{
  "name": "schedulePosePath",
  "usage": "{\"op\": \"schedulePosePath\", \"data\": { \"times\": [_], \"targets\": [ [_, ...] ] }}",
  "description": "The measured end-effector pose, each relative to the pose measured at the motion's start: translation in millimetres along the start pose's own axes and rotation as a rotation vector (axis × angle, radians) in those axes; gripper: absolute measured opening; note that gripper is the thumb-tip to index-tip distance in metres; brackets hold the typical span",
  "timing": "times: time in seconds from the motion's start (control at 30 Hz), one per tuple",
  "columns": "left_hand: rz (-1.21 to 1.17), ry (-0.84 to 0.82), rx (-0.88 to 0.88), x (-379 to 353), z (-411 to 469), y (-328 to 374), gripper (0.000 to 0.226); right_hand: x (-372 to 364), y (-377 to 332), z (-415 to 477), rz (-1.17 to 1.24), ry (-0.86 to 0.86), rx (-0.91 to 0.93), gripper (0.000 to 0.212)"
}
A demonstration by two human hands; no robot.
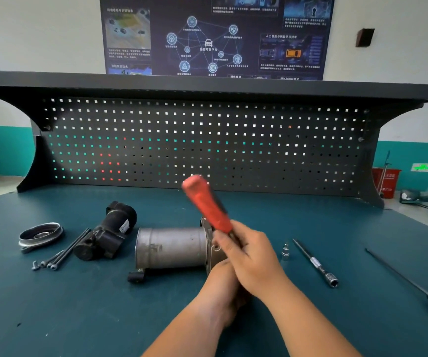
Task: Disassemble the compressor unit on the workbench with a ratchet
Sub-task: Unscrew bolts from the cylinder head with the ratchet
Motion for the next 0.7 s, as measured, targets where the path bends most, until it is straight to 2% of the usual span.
{"op": "schedulePosePath", "data": {
  "times": [0.03,0.07,0.2,0.37,0.43,0.53,0.63,0.7],
  "targets": [
    [-0.152,-0.254,0.151,-22.3,-5.4,-10.4,0.024,6.6,0.9,0.3,0.131,0.091,-0.032,0.036],
    [-0.255,-0.35,0.208,-29.5,-6.1,-14.6,0.018,13.1,3.4,0.4,0.267,0.19,-0.07,0.034],
    [-0.269,-0.306,0.306,-32.2,-6.2,-10.8,0.023,38.2,21.1,-3.0,0.651,0.579,-0.246,0.04],
    [-0.268,-0.307,0.292,-31.2,-9.0,-4.5,0.042,55.7,53.1,-21.1,1.002,1.006,-0.565,0.047],
    [-0.282,-0.306,0.311,-32.5,-10.2,-4.3,0.037,53.5,63.1,-30.2,1.173,1.132,-0.661,0.049],
    [-0.288,-0.31,0.331,-32.6,-11.8,-2.4,0.023,50.0,65.9,-36.3,1.291,1.204,-0.696,0.047],
    [-0.273,-0.304,0.339,-30.9,-12.6,-1.9,0.022,51.2,63.6,-32.1,1.293,1.156,-0.68,0.045],
    [-0.27,-0.298,0.349,-30.8,-13.3,-2.5,0.022,54.2,61.3,-27.0,1.2,1.088,-0.668,0.044]
  ]
}}
Point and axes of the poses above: each hand's wrist, its own z-axis towards the middle knuckle, its own x-axis out of the back of the hand, y = z × x, the point moved 6 cm from there along z, towards the middle knuckle, and after that the axes turned 12 degrees about z, right-handed, at the moved point
